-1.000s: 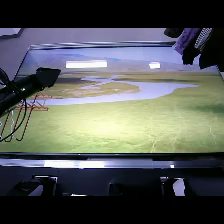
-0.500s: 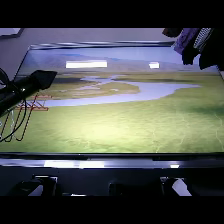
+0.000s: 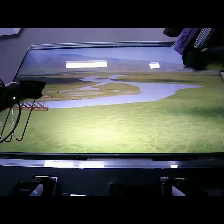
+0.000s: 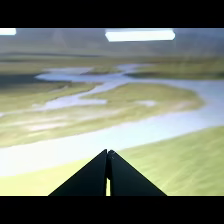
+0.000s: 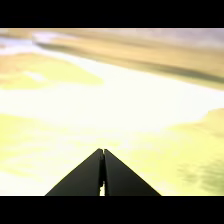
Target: Fold the clothes and pants, and hang the long-sleeved shirts on hangers.
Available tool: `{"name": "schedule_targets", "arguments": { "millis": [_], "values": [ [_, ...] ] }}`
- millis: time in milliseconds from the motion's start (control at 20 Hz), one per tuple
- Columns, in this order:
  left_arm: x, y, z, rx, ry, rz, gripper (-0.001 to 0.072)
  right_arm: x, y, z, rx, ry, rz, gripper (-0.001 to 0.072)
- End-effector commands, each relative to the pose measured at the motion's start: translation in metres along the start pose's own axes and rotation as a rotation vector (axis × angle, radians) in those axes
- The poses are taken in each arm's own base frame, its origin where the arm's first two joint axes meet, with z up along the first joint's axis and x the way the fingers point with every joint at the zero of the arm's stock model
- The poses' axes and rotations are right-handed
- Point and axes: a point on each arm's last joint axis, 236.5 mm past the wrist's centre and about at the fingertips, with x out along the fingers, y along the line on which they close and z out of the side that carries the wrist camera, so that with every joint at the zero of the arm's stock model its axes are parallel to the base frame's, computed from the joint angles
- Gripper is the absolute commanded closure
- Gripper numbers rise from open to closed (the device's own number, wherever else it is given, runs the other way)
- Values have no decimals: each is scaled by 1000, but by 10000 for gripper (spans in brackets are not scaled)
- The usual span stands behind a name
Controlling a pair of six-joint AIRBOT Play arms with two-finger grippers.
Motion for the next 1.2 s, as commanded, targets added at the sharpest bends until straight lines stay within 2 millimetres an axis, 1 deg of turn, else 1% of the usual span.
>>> {"name": "schedule_targets", "arguments": {
  "millis": [0,50,150,200,250,1150],
  "values": [
    [-28,53,-58,99,257,212,686,37,41,-72,-79,178,44,684],
    [-30,55,-59,99,264,219,686,45,45,-88,-65,199,49,684],
    [-30,56,-58,97,259,221,685,58,43,-118,-48,250,44,682],
    [-30,56,-58,97,258,221,684,62,42,-130,-50,282,41,682],
    [-30,56,-58,98,258,221,684,63,42,-137,-52,302,40,682],
    [-29,56,-57,98,257,221,683,63,42,-138,-57,306,42,681]
  ]
}}
